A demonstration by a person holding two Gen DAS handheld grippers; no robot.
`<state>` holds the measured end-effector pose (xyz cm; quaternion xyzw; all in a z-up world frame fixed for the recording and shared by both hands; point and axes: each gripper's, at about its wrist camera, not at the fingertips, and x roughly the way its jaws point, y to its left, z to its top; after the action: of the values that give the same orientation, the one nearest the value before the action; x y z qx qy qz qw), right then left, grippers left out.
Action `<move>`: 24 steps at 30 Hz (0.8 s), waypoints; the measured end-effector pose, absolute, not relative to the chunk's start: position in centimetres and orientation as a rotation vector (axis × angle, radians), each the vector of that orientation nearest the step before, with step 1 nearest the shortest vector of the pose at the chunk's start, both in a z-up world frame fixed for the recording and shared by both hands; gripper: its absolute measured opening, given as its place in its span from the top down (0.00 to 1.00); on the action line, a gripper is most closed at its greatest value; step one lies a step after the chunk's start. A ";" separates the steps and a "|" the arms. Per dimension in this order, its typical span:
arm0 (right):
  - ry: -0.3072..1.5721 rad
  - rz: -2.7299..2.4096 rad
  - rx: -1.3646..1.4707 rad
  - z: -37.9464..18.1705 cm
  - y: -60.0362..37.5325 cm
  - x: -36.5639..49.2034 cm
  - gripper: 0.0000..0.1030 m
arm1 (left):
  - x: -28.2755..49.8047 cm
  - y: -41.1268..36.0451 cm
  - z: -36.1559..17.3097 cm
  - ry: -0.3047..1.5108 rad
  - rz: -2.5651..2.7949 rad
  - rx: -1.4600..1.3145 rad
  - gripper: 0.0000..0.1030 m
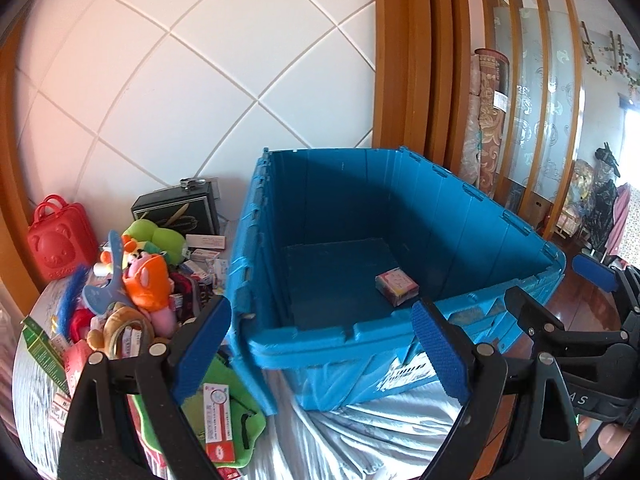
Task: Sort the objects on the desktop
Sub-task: 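Withdraw both tools from the crate back toward the pile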
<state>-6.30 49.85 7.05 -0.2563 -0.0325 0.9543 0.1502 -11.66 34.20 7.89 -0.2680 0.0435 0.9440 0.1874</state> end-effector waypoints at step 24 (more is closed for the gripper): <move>-0.105 2.770 -0.864 3.9 33.2 -4.4 0.00 | -8.7 16.5 5.5 0.112 2.712 -0.802 0.10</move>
<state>-4.45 33.23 3.89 -0.2954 -0.0360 0.9473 0.1189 -8.67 16.50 5.51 -0.2800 0.0392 0.9466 0.1549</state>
